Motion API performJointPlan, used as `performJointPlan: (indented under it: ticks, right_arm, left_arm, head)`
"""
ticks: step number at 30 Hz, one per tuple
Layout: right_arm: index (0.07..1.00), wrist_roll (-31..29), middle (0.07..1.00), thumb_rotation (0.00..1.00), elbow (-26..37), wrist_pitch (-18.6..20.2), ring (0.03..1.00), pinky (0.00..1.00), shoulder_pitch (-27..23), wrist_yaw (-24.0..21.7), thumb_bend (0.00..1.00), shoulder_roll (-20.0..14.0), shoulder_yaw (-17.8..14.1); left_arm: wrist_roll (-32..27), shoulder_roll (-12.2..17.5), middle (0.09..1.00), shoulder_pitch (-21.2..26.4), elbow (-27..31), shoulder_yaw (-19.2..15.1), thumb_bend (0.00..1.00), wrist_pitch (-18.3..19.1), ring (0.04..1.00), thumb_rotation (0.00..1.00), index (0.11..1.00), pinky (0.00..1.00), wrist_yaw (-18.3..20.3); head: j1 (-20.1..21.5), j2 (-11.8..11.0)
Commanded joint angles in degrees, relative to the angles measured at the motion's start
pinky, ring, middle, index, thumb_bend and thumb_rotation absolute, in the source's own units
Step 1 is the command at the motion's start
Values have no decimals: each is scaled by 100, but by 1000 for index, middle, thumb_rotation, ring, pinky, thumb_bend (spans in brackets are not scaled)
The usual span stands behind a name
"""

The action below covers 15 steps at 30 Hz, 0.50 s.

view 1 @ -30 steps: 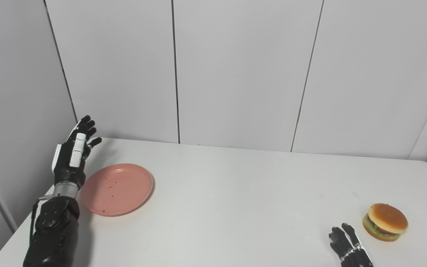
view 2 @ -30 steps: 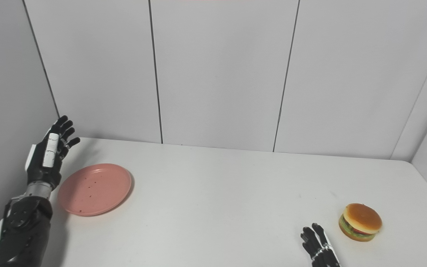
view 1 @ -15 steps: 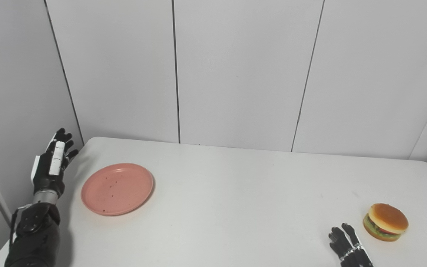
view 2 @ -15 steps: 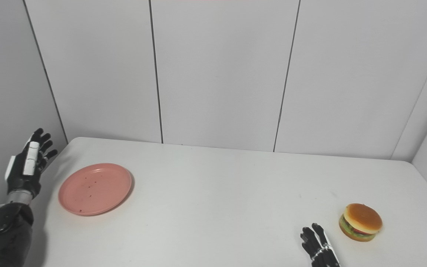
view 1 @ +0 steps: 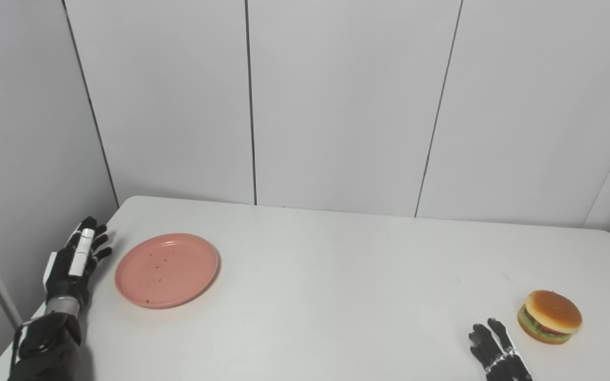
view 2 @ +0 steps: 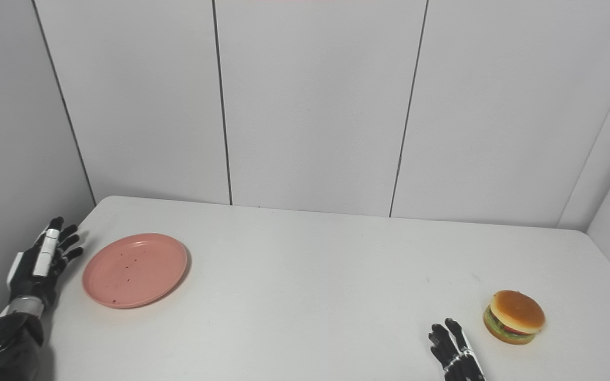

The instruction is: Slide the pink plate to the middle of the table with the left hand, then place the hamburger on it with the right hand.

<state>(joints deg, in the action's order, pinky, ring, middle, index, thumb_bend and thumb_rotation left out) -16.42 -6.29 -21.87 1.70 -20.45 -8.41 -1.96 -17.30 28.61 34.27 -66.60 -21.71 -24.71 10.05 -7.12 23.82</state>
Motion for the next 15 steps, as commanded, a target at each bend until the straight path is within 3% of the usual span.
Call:
performJointPlan:
  ticks: [1, 15]
  right_arm:
    - [973, 22, 938, 894, -429, 425, 946, 972, -177, 194, 878, -147, -127]
    - [963, 98, 932, 905, -346, 451, 936, 943, -169, 272, 876, -96, -67]
  left_arm:
    - [42, 27, 874, 318, 33, 61, 902, -219, 891, 782, 905, 868, 67]
    - [372, -190, 895, 387, -127, 558, 874, -217, 896, 813, 912, 830, 7]
  head:
    - [0, 5]
    - [86, 18]
